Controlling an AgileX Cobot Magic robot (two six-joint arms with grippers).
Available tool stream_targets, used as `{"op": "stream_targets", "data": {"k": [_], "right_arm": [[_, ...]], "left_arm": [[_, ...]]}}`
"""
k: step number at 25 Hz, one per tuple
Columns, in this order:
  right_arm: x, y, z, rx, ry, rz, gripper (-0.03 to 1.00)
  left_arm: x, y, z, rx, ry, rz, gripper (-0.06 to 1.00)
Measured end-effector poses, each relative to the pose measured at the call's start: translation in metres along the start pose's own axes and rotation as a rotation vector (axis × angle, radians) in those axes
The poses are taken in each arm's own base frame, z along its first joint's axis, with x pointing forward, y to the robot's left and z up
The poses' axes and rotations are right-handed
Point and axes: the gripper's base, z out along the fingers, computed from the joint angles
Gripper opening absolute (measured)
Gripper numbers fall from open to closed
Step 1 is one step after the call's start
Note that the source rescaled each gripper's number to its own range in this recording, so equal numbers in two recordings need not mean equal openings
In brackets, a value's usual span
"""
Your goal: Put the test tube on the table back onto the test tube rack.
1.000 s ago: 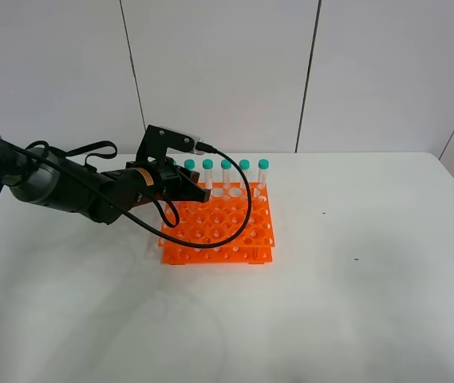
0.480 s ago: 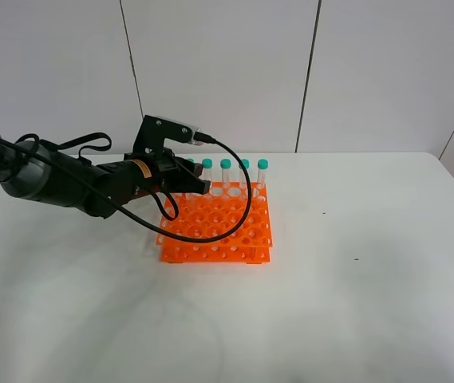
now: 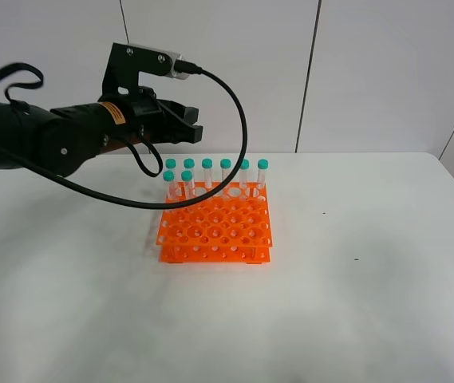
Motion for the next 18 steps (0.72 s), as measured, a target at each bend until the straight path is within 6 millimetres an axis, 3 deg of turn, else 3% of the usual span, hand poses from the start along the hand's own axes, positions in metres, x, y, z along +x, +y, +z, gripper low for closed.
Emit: {"op": "stream_targets", "data": {"k": [2, 4, 10, 14, 18], "right_arm": [[0.000, 0.000, 0.000, 0.000, 0.000, 0.000, 1.00], [0.000, 0.000, 0.000, 0.000, 0.000, 0.000, 1.00], [0.000, 0.000, 0.000, 0.000, 0.000, 0.000, 1.00], [0.000, 0.000, 0.000, 0.000, 0.000, 0.000, 1.00], [0.000, 0.000, 0.000, 0.000, 0.000, 0.000, 1.00]], "left_arm": [[-0.016, 0.000, -0.013, -0.005, 0.113, 0.019, 0.88], [-0.026, 0.002, -0.016, -0.018, 0.226, 0.025, 0.96], [-0.057, 0.023, -0.005, -0.095, 0.545, 0.007, 1.00], [-0.051, 0.049, 0.010, -0.159, 0.796, -0.031, 0.98], [-0.035, 0.085, 0.013, -0.235, 0.926, -0.091, 0.98]]}}
